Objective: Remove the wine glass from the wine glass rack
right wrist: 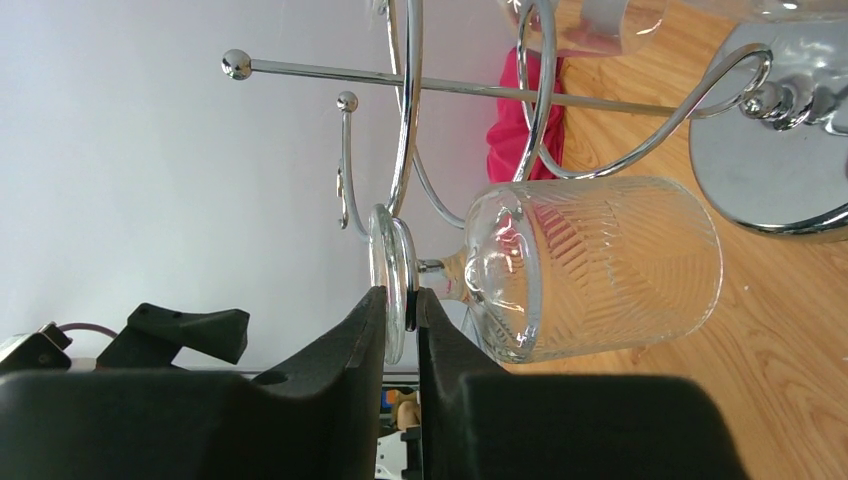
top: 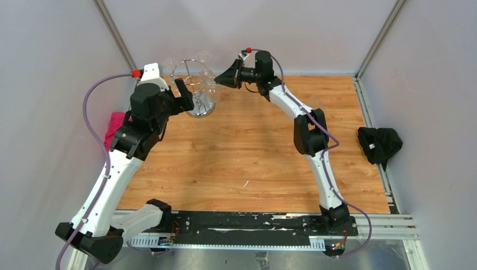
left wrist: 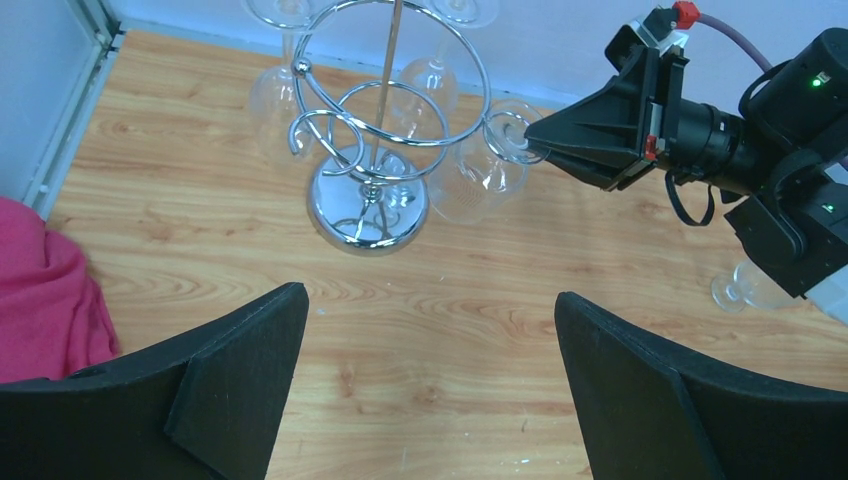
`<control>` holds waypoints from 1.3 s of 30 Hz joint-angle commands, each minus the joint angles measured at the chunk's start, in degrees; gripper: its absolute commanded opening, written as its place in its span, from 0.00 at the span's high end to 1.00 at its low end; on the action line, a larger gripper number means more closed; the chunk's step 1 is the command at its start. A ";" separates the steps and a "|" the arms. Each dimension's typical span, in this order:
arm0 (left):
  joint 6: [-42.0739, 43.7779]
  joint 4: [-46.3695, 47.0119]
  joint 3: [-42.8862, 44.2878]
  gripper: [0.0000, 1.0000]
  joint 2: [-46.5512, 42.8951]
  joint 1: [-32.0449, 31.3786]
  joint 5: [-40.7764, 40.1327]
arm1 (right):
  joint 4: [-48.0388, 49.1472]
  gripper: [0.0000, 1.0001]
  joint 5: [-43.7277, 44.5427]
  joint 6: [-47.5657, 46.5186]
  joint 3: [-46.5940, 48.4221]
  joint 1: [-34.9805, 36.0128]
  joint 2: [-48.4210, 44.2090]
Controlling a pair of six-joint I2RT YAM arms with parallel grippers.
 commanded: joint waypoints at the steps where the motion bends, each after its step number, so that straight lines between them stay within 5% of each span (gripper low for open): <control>1: 0.28 -0.12 -0.02 0.00 -0.90 -0.19 -0.43 | 3.33 0.84 -2.90 1.39 -2.15 1.57 -4.19; 18: -0.10 0.41 -0.11 0.00 -0.52 -0.19 0.57 | 4.63 0.67 -4.20 2.85 -4.01 1.53 -5.19; 39: -0.32 0.65 -0.20 0.00 -0.83 -0.19 0.64 | 8.60 0.95 -3.50 5.19 -10.39 1.66 -8.47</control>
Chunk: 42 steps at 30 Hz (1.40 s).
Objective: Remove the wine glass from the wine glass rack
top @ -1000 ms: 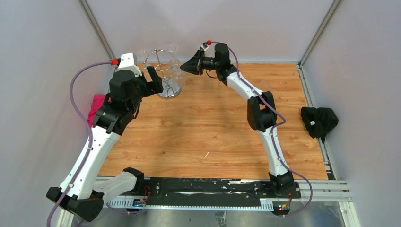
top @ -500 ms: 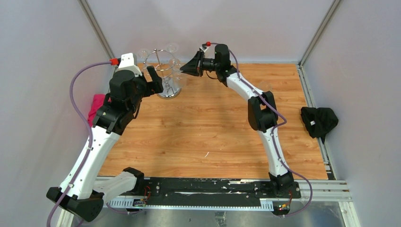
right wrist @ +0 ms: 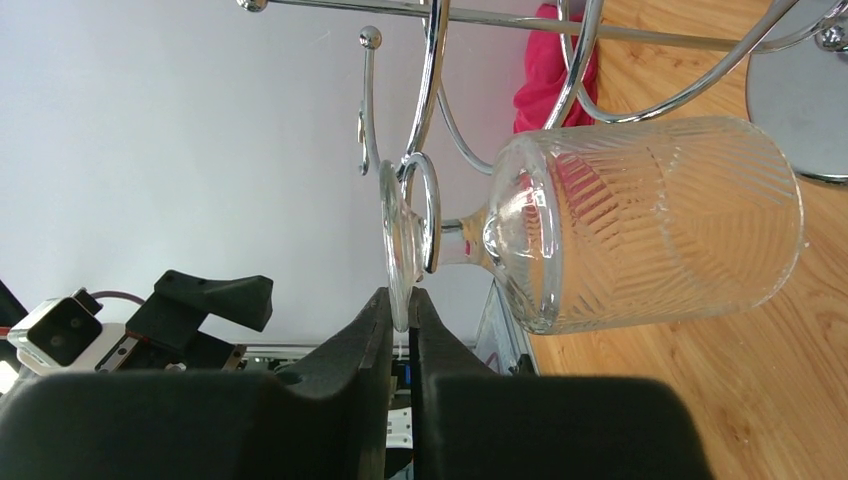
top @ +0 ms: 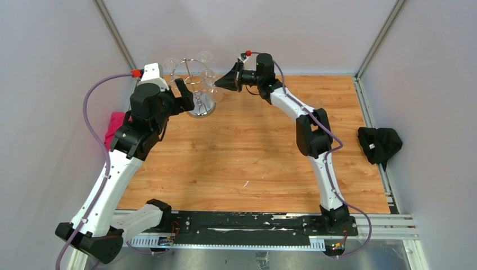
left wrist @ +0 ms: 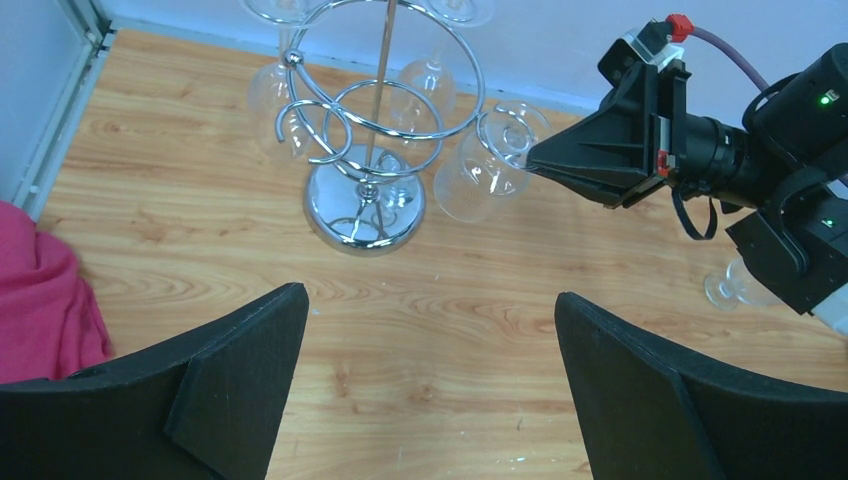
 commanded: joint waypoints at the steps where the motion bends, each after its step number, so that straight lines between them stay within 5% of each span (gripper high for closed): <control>1: -0.09 0.64 -0.20 0.00 -0.75 -0.19 -0.04 | 2.97 0.97 -0.60 1.01 -2.21 1.18 -3.91; 10: -0.10 0.39 -0.20 0.00 -1.20 -0.19 -0.08 | 11.08 1.00 1.38 9.81 -7.94 1.34 -5.48; 42: -0.92 0.76 -0.11 0.00 -0.62 -0.19 1.62 | 8.42 1.00 2.50 4.86 -18.61 1.43 -15.72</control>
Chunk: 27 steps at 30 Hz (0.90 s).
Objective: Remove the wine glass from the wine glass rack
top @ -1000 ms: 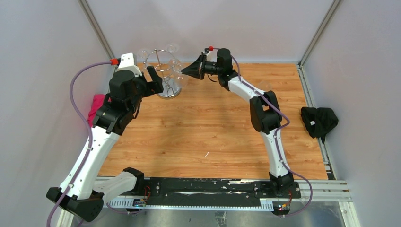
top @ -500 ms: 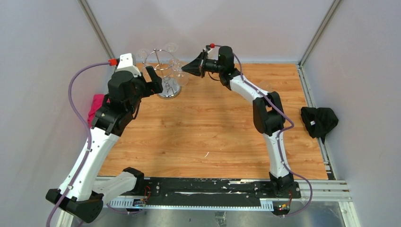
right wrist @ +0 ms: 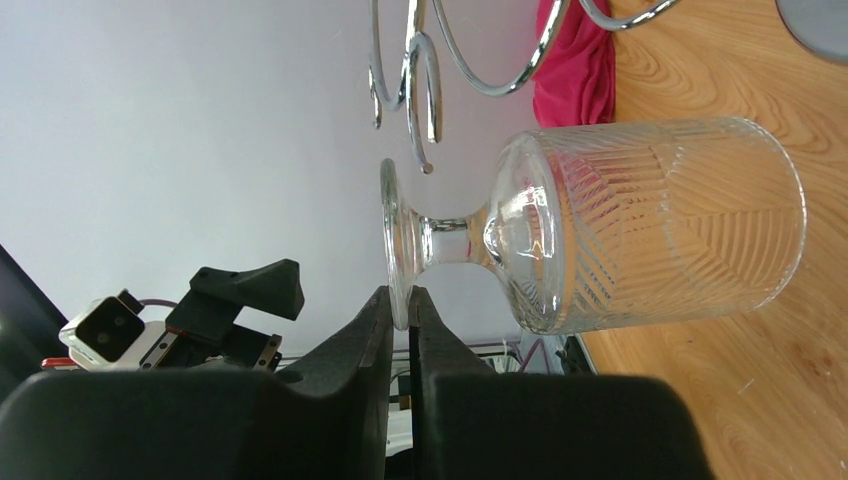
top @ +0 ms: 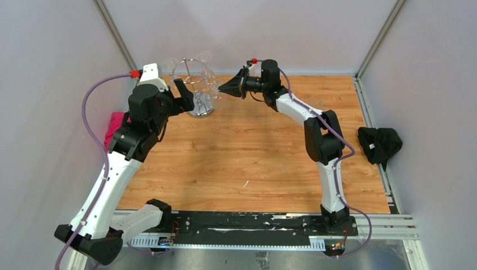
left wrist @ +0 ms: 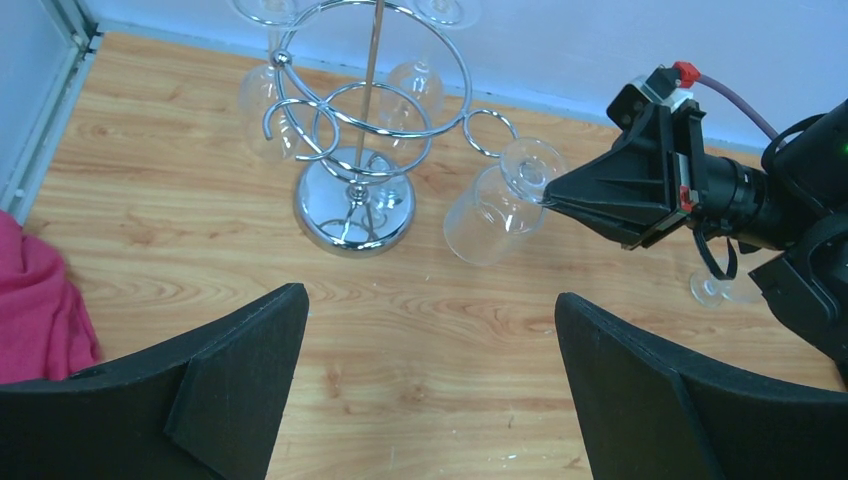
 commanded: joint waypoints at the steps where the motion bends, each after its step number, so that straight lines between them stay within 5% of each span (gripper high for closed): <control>1: -0.62 0.72 -0.11 0.00 0.11 -0.19 0.71 | 3.99 1.00 -0.70 -1.08 -2.24 1.08 -4.99; 16: -4.54 6.95 -3.08 0.00 1.65 -0.19 11.02 | -1.66 1.00 1.13 -12.33 -18.90 -0.36 -24.67; 27: -12.87 29.85 -13.94 0.00 1.44 -0.19 30.09 | -15.70 1.00 5.58 -25.24 -21.94 -4.29 -41.12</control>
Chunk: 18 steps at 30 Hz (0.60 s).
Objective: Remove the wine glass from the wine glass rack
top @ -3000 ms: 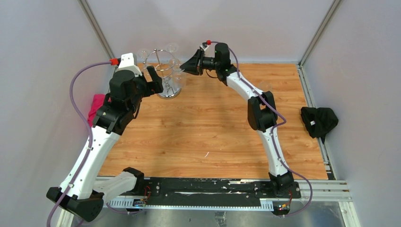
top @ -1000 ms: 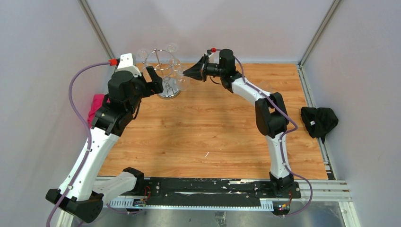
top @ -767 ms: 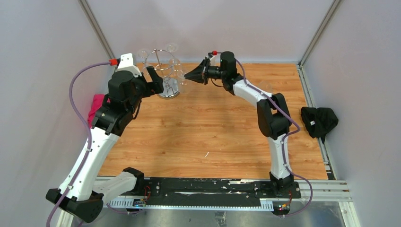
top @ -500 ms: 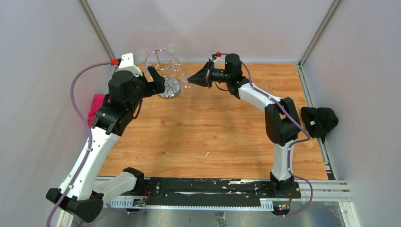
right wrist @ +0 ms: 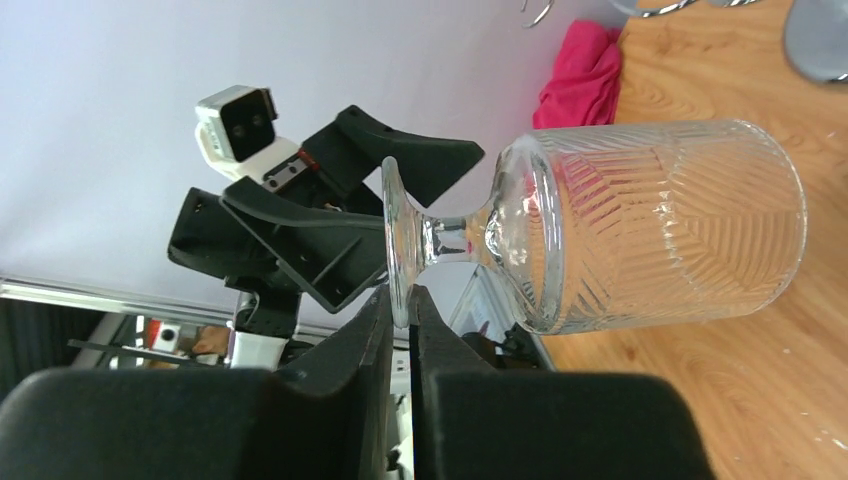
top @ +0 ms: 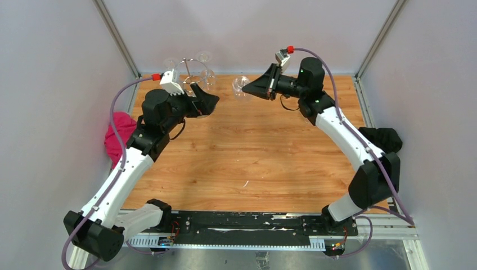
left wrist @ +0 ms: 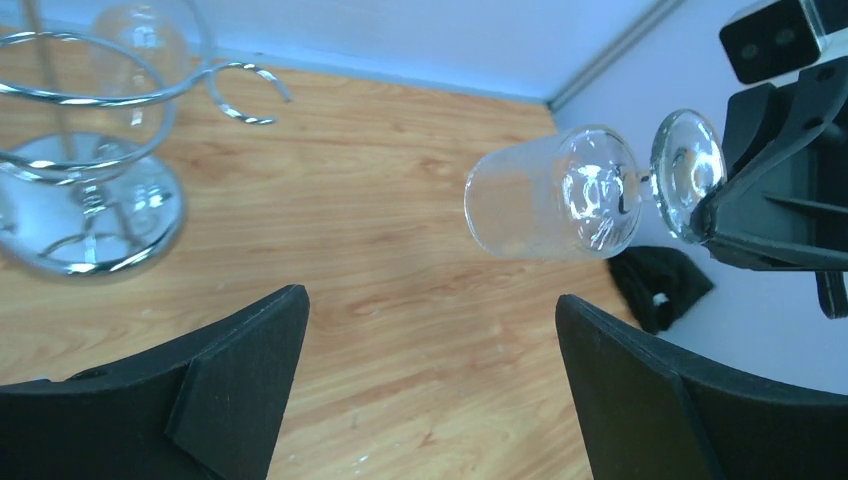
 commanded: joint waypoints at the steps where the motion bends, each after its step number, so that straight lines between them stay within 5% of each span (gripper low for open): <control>1: -4.19 16.26 -5.22 0.00 -0.90 -0.15 10.50 | -4.94 1.00 2.49 -7.39 0.74 -1.75 -6.45; 6: -8.66 32.10 -12.69 0.00 -1.22 1.22 18.40 | -7.17 1.00 2.92 -9.08 2.41 -2.75 -10.53; 10: -18.08 55.60 -19.56 0.00 2.01 3.08 26.76 | -8.29 1.00 2.08 -9.50 3.96 -2.85 -12.17; 18: -43.90 101.94 -21.75 0.00 21.56 3.44 35.51 | -6.32 1.00 0.68 -7.75 4.15 -2.72 -13.85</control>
